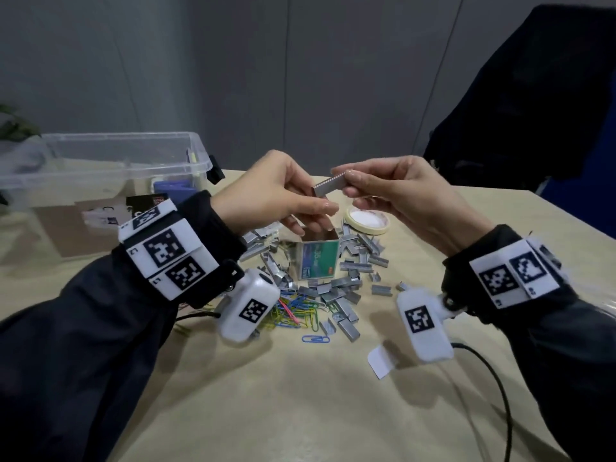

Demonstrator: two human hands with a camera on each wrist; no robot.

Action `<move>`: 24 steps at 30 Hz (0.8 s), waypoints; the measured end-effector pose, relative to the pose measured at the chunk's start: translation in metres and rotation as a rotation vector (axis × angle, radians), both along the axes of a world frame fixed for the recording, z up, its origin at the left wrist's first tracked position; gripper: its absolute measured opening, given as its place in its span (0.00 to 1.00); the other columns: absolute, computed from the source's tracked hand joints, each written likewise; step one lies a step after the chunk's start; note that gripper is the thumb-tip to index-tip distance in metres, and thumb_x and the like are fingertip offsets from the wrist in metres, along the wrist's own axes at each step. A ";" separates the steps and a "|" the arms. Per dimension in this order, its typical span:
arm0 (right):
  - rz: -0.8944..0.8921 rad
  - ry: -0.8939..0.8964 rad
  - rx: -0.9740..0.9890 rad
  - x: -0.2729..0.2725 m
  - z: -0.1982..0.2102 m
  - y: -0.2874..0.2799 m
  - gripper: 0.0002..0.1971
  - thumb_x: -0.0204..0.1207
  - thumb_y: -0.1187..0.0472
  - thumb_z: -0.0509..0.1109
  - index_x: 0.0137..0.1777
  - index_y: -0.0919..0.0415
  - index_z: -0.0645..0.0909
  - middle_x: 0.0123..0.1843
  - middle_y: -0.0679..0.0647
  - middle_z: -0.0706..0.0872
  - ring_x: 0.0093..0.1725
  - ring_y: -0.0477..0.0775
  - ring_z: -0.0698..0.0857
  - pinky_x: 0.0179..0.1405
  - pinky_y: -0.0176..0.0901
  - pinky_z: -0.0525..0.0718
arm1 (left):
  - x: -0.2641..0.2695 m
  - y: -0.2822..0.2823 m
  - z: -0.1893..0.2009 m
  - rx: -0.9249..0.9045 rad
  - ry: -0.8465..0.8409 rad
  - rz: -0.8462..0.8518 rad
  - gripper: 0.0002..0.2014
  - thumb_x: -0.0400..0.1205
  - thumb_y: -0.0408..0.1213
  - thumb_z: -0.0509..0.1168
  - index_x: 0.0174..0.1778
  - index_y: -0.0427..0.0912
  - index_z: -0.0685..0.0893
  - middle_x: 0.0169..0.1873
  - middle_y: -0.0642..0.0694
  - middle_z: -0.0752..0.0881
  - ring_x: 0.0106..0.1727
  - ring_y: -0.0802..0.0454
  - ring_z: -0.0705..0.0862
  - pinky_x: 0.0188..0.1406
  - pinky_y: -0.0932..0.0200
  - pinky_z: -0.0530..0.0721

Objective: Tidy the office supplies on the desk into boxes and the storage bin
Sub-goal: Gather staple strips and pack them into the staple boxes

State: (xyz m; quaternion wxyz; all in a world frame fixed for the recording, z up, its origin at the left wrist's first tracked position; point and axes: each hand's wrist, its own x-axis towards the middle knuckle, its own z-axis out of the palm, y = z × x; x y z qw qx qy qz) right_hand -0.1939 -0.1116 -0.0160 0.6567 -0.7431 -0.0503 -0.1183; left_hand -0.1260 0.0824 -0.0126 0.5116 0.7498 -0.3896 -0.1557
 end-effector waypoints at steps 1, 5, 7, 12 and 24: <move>-0.010 -0.016 0.009 0.002 -0.002 0.001 0.10 0.79 0.67 0.70 0.57 0.67 0.87 0.39 0.55 0.90 0.38 0.41 0.88 0.38 0.29 0.85 | 0.000 0.001 0.001 0.007 -0.001 -0.008 0.12 0.75 0.36 0.74 0.46 0.29 0.89 0.36 0.40 0.92 0.34 0.54 0.90 0.25 0.69 0.81; -0.049 -0.036 0.046 0.011 -0.008 0.002 0.09 0.80 0.68 0.69 0.57 0.66 0.87 0.39 0.52 0.91 0.39 0.40 0.88 0.39 0.29 0.85 | 0.006 0.001 0.002 -0.111 0.003 0.088 0.10 0.78 0.37 0.72 0.45 0.31 0.89 0.36 0.37 0.91 0.35 0.51 0.89 0.28 0.66 0.85; -0.068 -0.055 0.031 0.013 -0.009 0.004 0.10 0.79 0.67 0.70 0.58 0.64 0.87 0.40 0.51 0.92 0.41 0.40 0.89 0.41 0.30 0.85 | 0.013 0.001 -0.002 -0.216 0.005 0.158 0.09 0.77 0.37 0.73 0.44 0.32 0.89 0.34 0.37 0.91 0.35 0.48 0.90 0.30 0.64 0.87; -0.188 -0.224 -0.103 0.019 -0.009 0.013 0.12 0.75 0.68 0.76 0.58 0.65 0.87 0.42 0.59 0.92 0.41 0.47 0.91 0.41 0.34 0.85 | 0.020 0.001 -0.005 -0.374 0.017 0.265 0.07 0.78 0.33 0.73 0.42 0.31 0.88 0.32 0.38 0.91 0.31 0.49 0.90 0.30 0.64 0.87; -0.427 -0.619 -0.806 0.037 -0.010 0.021 0.12 0.75 0.58 0.75 0.56 0.63 0.90 0.46 0.53 0.93 0.43 0.46 0.91 0.48 0.38 0.89 | 0.037 0.008 -0.007 -0.333 0.184 0.246 0.05 0.79 0.31 0.69 0.43 0.31 0.86 0.32 0.41 0.90 0.33 0.53 0.90 0.36 0.64 0.89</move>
